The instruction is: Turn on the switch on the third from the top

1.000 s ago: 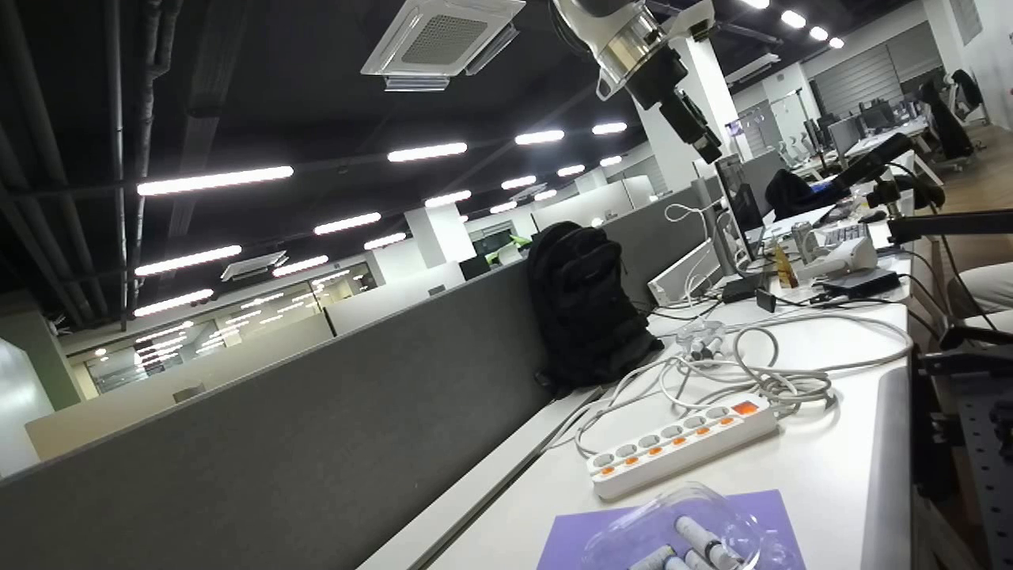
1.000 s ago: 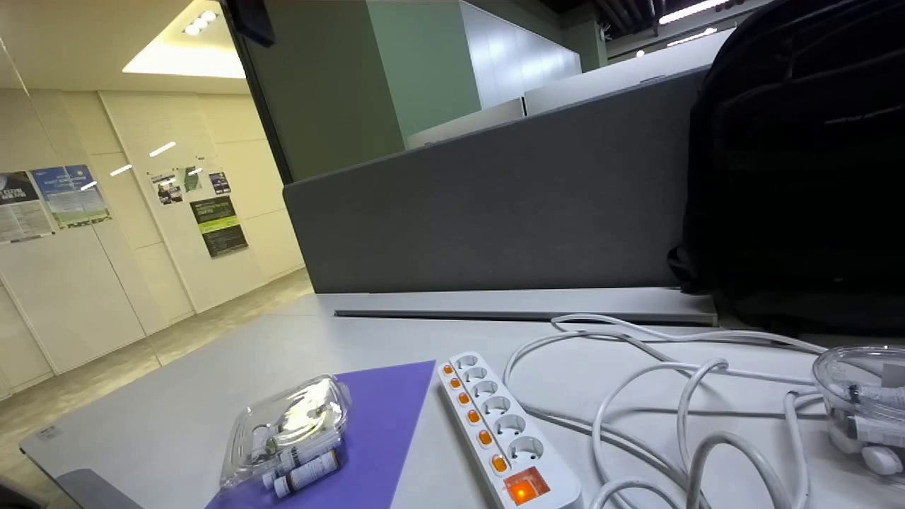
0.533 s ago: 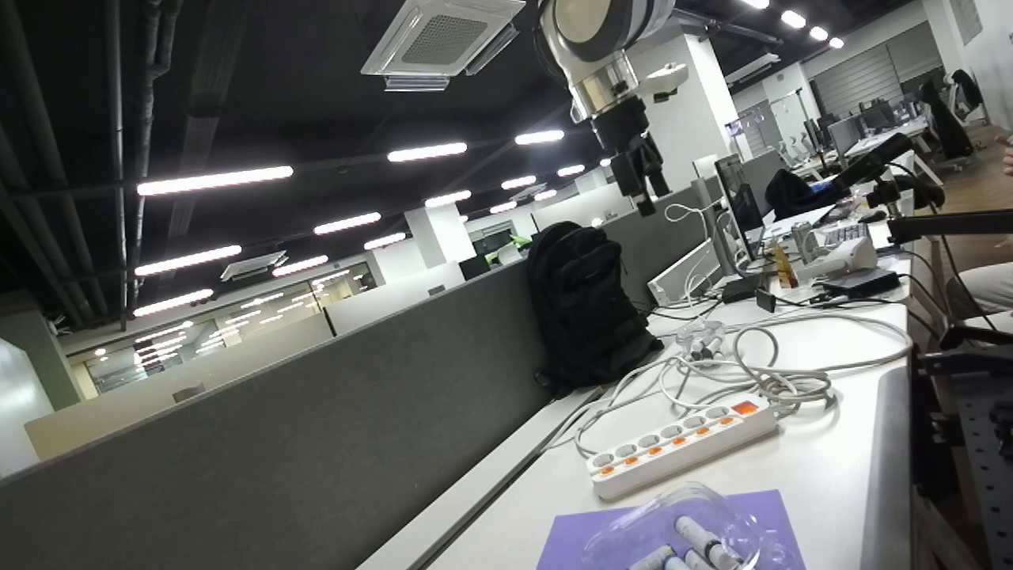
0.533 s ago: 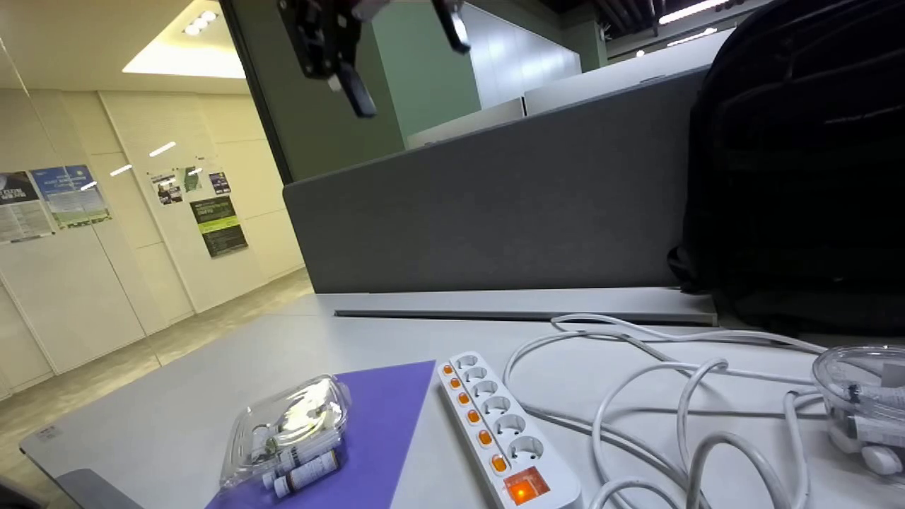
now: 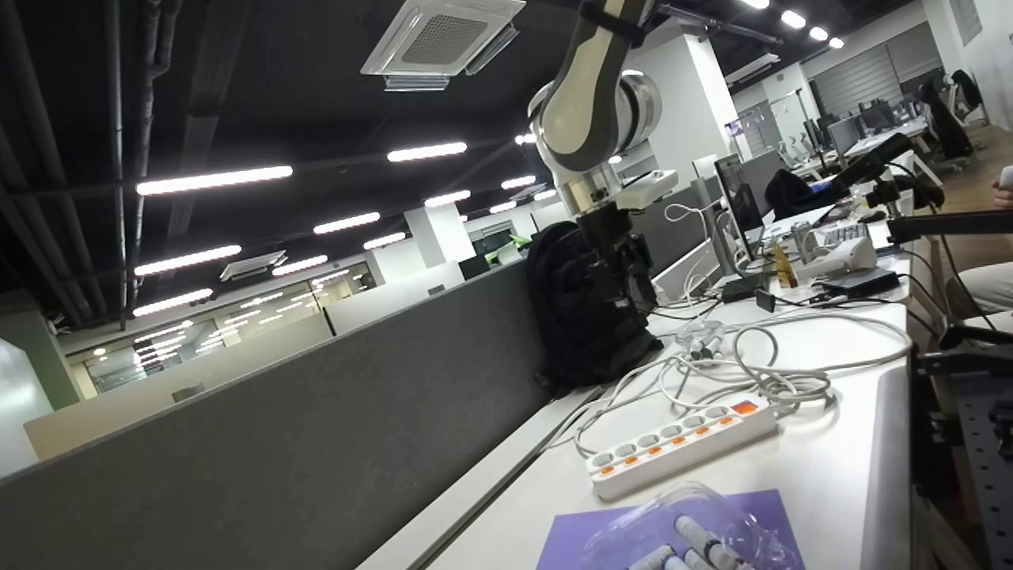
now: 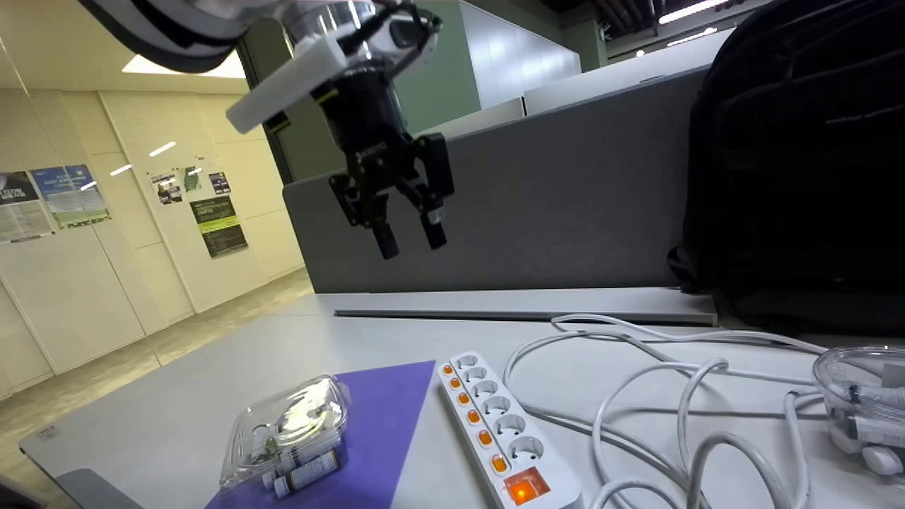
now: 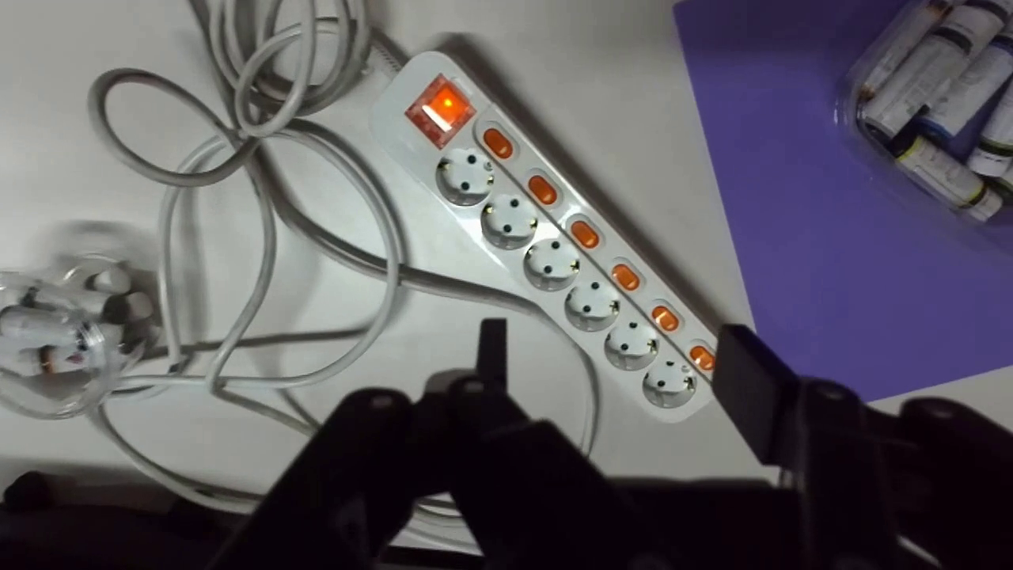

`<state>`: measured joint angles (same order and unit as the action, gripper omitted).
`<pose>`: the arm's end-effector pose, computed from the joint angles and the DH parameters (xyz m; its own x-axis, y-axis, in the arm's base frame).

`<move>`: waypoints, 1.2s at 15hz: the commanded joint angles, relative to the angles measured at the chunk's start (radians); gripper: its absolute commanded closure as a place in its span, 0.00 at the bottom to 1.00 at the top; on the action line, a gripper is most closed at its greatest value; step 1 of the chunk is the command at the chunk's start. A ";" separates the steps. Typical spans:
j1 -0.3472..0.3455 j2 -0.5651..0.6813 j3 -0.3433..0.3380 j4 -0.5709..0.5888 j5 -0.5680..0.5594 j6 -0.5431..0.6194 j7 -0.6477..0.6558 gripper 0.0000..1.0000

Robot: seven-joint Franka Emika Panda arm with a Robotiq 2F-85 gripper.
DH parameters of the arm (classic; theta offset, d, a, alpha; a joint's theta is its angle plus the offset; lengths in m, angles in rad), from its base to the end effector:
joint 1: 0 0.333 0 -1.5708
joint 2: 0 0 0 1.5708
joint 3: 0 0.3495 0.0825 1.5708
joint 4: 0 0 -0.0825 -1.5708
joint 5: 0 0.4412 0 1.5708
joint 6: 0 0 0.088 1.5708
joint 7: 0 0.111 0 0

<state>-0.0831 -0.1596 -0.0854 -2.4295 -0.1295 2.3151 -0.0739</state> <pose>0.5021 -0.0882 0.3633 0.9994 -0.0066 0.0350 -0.0097 -0.9961 0.0882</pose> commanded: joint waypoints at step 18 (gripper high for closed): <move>0.004 0.386 0.019 0.134 0.140 0.173 0.040 0.99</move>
<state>-0.0783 0.2266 -0.0670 -2.2972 0.0107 2.4903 -0.0346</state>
